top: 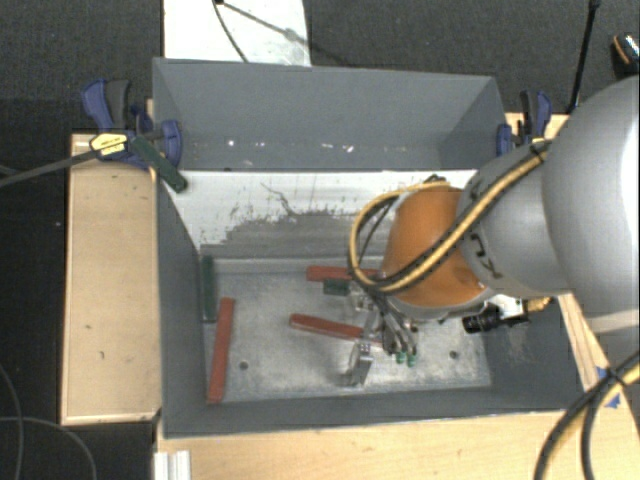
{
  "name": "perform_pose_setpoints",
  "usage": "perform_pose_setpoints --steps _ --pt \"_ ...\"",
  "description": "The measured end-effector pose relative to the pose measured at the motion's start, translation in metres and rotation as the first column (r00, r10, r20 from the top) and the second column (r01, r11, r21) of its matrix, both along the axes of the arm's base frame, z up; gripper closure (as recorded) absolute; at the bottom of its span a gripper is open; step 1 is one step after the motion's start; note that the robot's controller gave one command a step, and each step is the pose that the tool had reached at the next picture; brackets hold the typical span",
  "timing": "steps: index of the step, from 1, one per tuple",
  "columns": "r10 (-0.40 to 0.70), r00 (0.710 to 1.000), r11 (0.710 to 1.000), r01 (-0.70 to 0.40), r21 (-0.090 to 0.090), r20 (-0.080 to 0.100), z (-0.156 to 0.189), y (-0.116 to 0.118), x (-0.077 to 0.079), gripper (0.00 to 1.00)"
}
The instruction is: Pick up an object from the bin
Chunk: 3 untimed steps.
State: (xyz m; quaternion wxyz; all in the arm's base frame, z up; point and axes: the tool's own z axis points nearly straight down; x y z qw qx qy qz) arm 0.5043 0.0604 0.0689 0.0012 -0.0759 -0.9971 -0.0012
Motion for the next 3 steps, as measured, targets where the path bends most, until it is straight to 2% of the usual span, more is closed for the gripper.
perform_pose_setpoints --steps 1,2,3 --pt "-0.003 1.0 1.0 0.003 -0.002 0.003 0.002 -0.004 0.001 1.0" --pt "0.057 0.998 0.998 -0.057 -0.002 0.011 0.123 -0.011 -0.004 1.0" --pt "0.335 0.942 0.942 -0.335 -0.005 0.009 0.183 -0.045 -0.015 1.0"
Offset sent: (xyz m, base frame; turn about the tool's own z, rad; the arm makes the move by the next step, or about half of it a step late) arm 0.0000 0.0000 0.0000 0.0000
